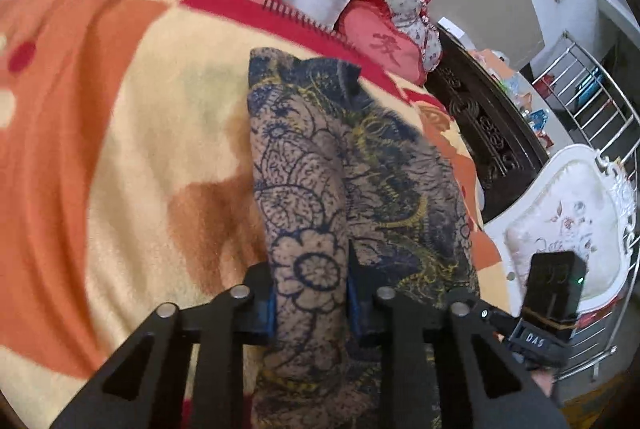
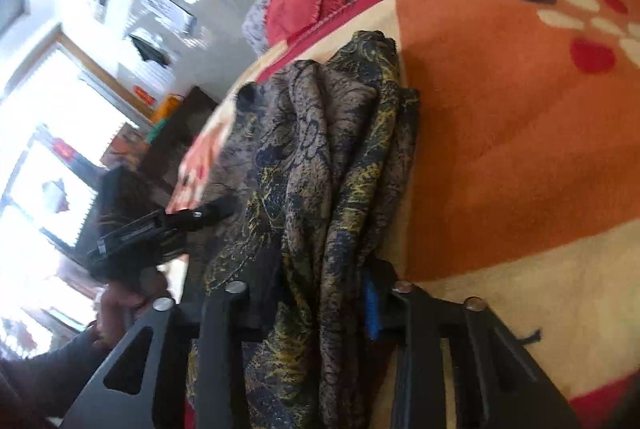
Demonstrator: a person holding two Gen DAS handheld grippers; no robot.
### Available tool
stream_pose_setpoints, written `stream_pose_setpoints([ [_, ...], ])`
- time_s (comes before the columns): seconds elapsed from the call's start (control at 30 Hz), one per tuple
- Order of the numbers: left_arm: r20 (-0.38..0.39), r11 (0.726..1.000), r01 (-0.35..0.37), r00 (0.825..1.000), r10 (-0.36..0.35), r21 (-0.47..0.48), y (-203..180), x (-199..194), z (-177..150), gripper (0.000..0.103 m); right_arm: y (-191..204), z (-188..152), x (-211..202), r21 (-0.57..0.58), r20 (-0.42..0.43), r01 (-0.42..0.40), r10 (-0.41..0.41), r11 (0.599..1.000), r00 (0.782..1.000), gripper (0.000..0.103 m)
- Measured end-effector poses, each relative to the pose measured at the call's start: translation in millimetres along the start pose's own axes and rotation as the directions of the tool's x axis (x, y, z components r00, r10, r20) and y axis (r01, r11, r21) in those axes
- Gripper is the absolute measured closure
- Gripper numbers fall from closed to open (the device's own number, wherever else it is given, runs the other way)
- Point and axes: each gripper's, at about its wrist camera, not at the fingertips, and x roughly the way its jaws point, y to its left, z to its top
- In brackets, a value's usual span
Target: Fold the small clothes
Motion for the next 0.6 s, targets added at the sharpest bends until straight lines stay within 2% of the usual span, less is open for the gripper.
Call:
stream_pose_setpoints([
  [0.1, 0.043, 0.999, -0.019, 0.999, 0.017, 0.043, -6.9, -24.5, 1.7, 0.08, 21.9, 3.9, -12.5, 0.001, 0.022, 0.031, -0.031, 1.0, 0.999, 0.078],
  [0.27, 0.099, 0.998, -0.04, 0.994, 0.035, 0.05, 18.9, -72.3, 19.7, 0.079, 68.6, 16.0, -15.4, -0.037, 0.039, -0.029, 0.031, 0.999, 0.999, 0.079],
  [0.43, 0.124, 0.993, -0.112, 0.987, 0.105, 0.047, 62.8, -114.5, 38.0, 0.079, 124.1, 25.8, 26.6, -0.1, 0.021, -0.085, 0.088, 0.991, 0.996, 0.079],
  [0.6, 0.109, 0.982, -0.187, 0.977, 0.183, 0.032, 104.3, -118.0, 43.0, 0.078, 149.1, 16.2, 80.4, -0.065, 0.008, -0.104, 0.105, 0.993, 0.994, 0.079],
])
